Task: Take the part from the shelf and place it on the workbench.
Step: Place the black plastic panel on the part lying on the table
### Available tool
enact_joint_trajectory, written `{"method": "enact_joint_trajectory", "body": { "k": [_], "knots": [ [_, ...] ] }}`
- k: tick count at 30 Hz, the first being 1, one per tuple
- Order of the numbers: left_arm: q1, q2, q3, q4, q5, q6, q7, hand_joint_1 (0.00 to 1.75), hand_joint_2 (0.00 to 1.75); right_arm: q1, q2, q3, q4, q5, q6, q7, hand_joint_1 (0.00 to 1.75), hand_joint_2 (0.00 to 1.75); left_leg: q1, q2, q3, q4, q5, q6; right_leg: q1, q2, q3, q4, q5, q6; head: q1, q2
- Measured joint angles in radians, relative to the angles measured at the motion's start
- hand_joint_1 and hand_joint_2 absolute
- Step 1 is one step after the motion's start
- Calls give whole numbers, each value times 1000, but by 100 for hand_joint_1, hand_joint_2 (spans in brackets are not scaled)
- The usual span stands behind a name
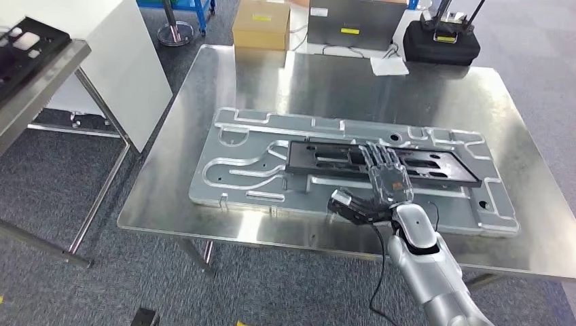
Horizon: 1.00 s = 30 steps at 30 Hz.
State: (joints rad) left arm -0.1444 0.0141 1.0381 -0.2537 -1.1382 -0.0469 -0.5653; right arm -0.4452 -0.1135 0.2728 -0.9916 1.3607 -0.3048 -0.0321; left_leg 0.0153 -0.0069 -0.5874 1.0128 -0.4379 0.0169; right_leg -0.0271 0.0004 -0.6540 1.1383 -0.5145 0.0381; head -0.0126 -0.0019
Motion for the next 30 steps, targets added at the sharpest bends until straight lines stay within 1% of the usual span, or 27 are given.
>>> {"method": "enact_joint_trajectory", "body": {
  "k": [1, 2, 3, 4, 5, 6, 7, 8, 9, 11, 13, 14, 15, 16, 17, 18, 19, 20, 21, 22, 23, 24, 25, 26, 28, 29, 30],
  "knots": [
    [0, 0, 0, 0, 2, -1, 0, 0, 0, 5, 0, 0, -4, -3, 0, -1, 0, 0, -1, 0, -1, 0, 1, 3, 1, 0, -32, 68, -33, 0, 0, 0],
    [1, 0, 0, 0, 5, -4, -1, 0, 0, 12, 1, 0, -9, -7, 1, -2, 0, 0, -3, 0, -2, 2, 2, 5, 2, 0, -60, 129, -57, 1, 0, 0],
    [2, 0, 0, 0, 9, -10, -3, 0, 0, 21, 1, 0, -17, -11, 1, -3, 0, 0, -5, 0, -3, 3, 3, 6, 3, 0, -76, 164, -65, 0, 0, 0],
    [3, 0, 0, 0, 13, -17, -6, 0, 0, 29, 2, 0, -29, -14, 2, -4, 0, 0, -7, 0, -4, 5, 4, 7, 4, 0, -72, 158, -52, -3, 0, 0],
    [3, 0, 0, 0, 17, -25, -10, 0, 0, 35, 4, 0, -41, -16, 3, -5, 0, 0, -9, -1, -5, 7, 4, 7, 5, 0, -48, 114, -24, -7, 0, 0],
    [3, 0, 0, 0, 20, -32, -13, 0, 0, 39, 5, 0, -56, -18, 4, -6, 0, 0, -11, -2, -6, 8, 4, 7, 7, 0, -12, 44, 11, -14, 0, 0],
    [3, -1, 0, 0, 21, -36, -16, 0, 0, 40, 7, 1, -70, -19, 5, -7, 0, 0, -14, -2, -7, 9, 4, 6, 11, 0, 22, -23, 37, -20, 0, 0],
    [3, -1, 0, 0, 22, -38, -17, 0, 0, 41, 8, 1, -83, -21, 6, -7, 0, 0, -16, -2, -9, 10, 5, 3, 14, -1, 45, -72, 54, -26, 0, 0],
    [3, -2, 0, 0, 22, -39, -18, 0, 0, 42, 9, 1, -95, -22, 6, -7, 0, 0, -18, -2, -11, 11, 6, 0, 17, -1, 57, -99, 60, -29, -1, 0],
    [3, -2, 0, 0, 22, -39, -19, 0, 0, 45, 10, 2, -107, -23, 7, -7, 0, 0, -18, -1, -14, 11, 9, -5, 20, -1, 56, -104, 62, -31, -1, 0],
    [4, -2, 0, 0, 22, -39, -20, 0, 0, 46, 10, 2, -110, -24, 7, -7, 0, 0, -18, -1, -14, 11, 9, -6, 21, -1, 55, -104, 63, -32, -1, 0],
    [4, -2, 0, 0, 22, -39, -20, 0, 0, 48, 11, 2, -117, -24, 7, -7, 0, 0, -18, -2, -14, 10, 11, -9, 20, -1, 54, -106, 66, -35, -1, 0],
    [6, -2, 0, 0, 22, -40, -20, 0, 0, 51, 12, 2, -130, -25, 7, -7, 0, 0, -17, -1, -25, 38, -16, -16, 17, -3, 50, -111, 74, -42, -2, 0],
    [7, -3, 0, 0, 22, -40, -21, 0, 0, 56, 13, 2, -145, -26, 6, -7, 0, 0, -14, -1, -43, 88, -54, -23, 14, -5, 44, -116, 84, -50, -3, 0],
    [8, -3, 0, 0, 22, -40, -21, 0, 0, 62, 15, 2, -162, -27, 5, -7, 0, 0, -11, 0, -66, 154, -101, -32, 12, -7, 35, -120, 96, -57, -4, 0],
    [9, -3, 0, 0, 23, -40, -22, 0, 0, 68, 16, 2, -175, -28, 4, -7, 0, 0, -7, 1, -90, 230, -153, -38, 11, -9, 24, -121, 106, -60, -6, 0],
    [11, -3, 0, 0, 24, -40, -22, 0, 0, 75, 16, 2, -184, -28, 1, -7, 0, 0, -5, 1, -99, 272, -172, -42, 11, -9, 14, -119, 112, -59, -5, 0],
    [12, -3, 0, 0, 25, -40, -22, 0, 0, 83, 16, 2, -195, -28, -2, -8, 0, 0, -2, 1, -88, 276, -173, -45, 10, -9, 4, -116, 119, -56, -5, 0],
    [12, -3, 0, 0, 26, -40, -22, 0, 0, 90, 16, 2, -205, -27, -6, -8, 0, 0, 0, 1, -57, 240, -157, -47, 8, -9, -7, -113, 125, -53, -6, 0],
    [12, -3, 0, 0, 27, -40, -23, 0, 0, 95, 16, 2, -216, -27, -10, -9, 0, 0, 3, 1, -9, 170, -133, -49, 7, -9, -16, -108, 131, -49, -6, 0],
    [11, -3, 0, 0, 27, -40, -23, 0, 0, 99, 16, 2, -227, -27, -13, -10, 0, 0, 4, 1, 36, 98, -114, -49, 6, -8, -25, -105, 137, -43, -6, 0],
    [10, -3, 0, 0, 27, -40, -24, 0, 0, 100, 17, 2, -237, -27, -15, -10, 0, 0, 2, -1, 68, 43, -99, -46, 6, -8, -30, -101, 143, -36, -5, 0],
    [10, -3, 0, 0, 28, -40, -24, 0, 0, 101, 17, 2, -245, -27, -19, -10, 0, 0, 0, -2, 84, 11, -91, -42, 6, -7, -33, -100, 150, -29, -4, 0],
    [10, -3, 0, 0, 28, -40, -25, 0, 0, 104, 17, 2, -254, -26, -24, -11, 0, 0, -3, -4, 83, 5, -88, -35, 7, -7, -33, -103, 157, -21, -2, 0],
    [12, -4, 0, 0, 31, -40, -26, 0, 0, 117, 19, 3, -278, -28, -47, -15, 0, 0, -6, -4, 75, 2, -68, -18, 4, -6, -33, -112, 171, -8, -1, 0],
    [13, -5, 0, 0, 33, -40, -26, 0, 0, 129, 21, 3, -295, -33, -65, -18, 0, 0, -5, -2, 69, -1, -56, -9, 2, -6, -37, -108, 160, -2, -1, 0],
    [13, -6, 0, 0, 35, -40, -27, 0, 0, 143, 25, 3, -317, -41, -85, -23, 0, 0, -4, -1, 61, -5, -43, -1, 1, -5, -46, -88, 130, 2, 0, 0]
  ]
}}
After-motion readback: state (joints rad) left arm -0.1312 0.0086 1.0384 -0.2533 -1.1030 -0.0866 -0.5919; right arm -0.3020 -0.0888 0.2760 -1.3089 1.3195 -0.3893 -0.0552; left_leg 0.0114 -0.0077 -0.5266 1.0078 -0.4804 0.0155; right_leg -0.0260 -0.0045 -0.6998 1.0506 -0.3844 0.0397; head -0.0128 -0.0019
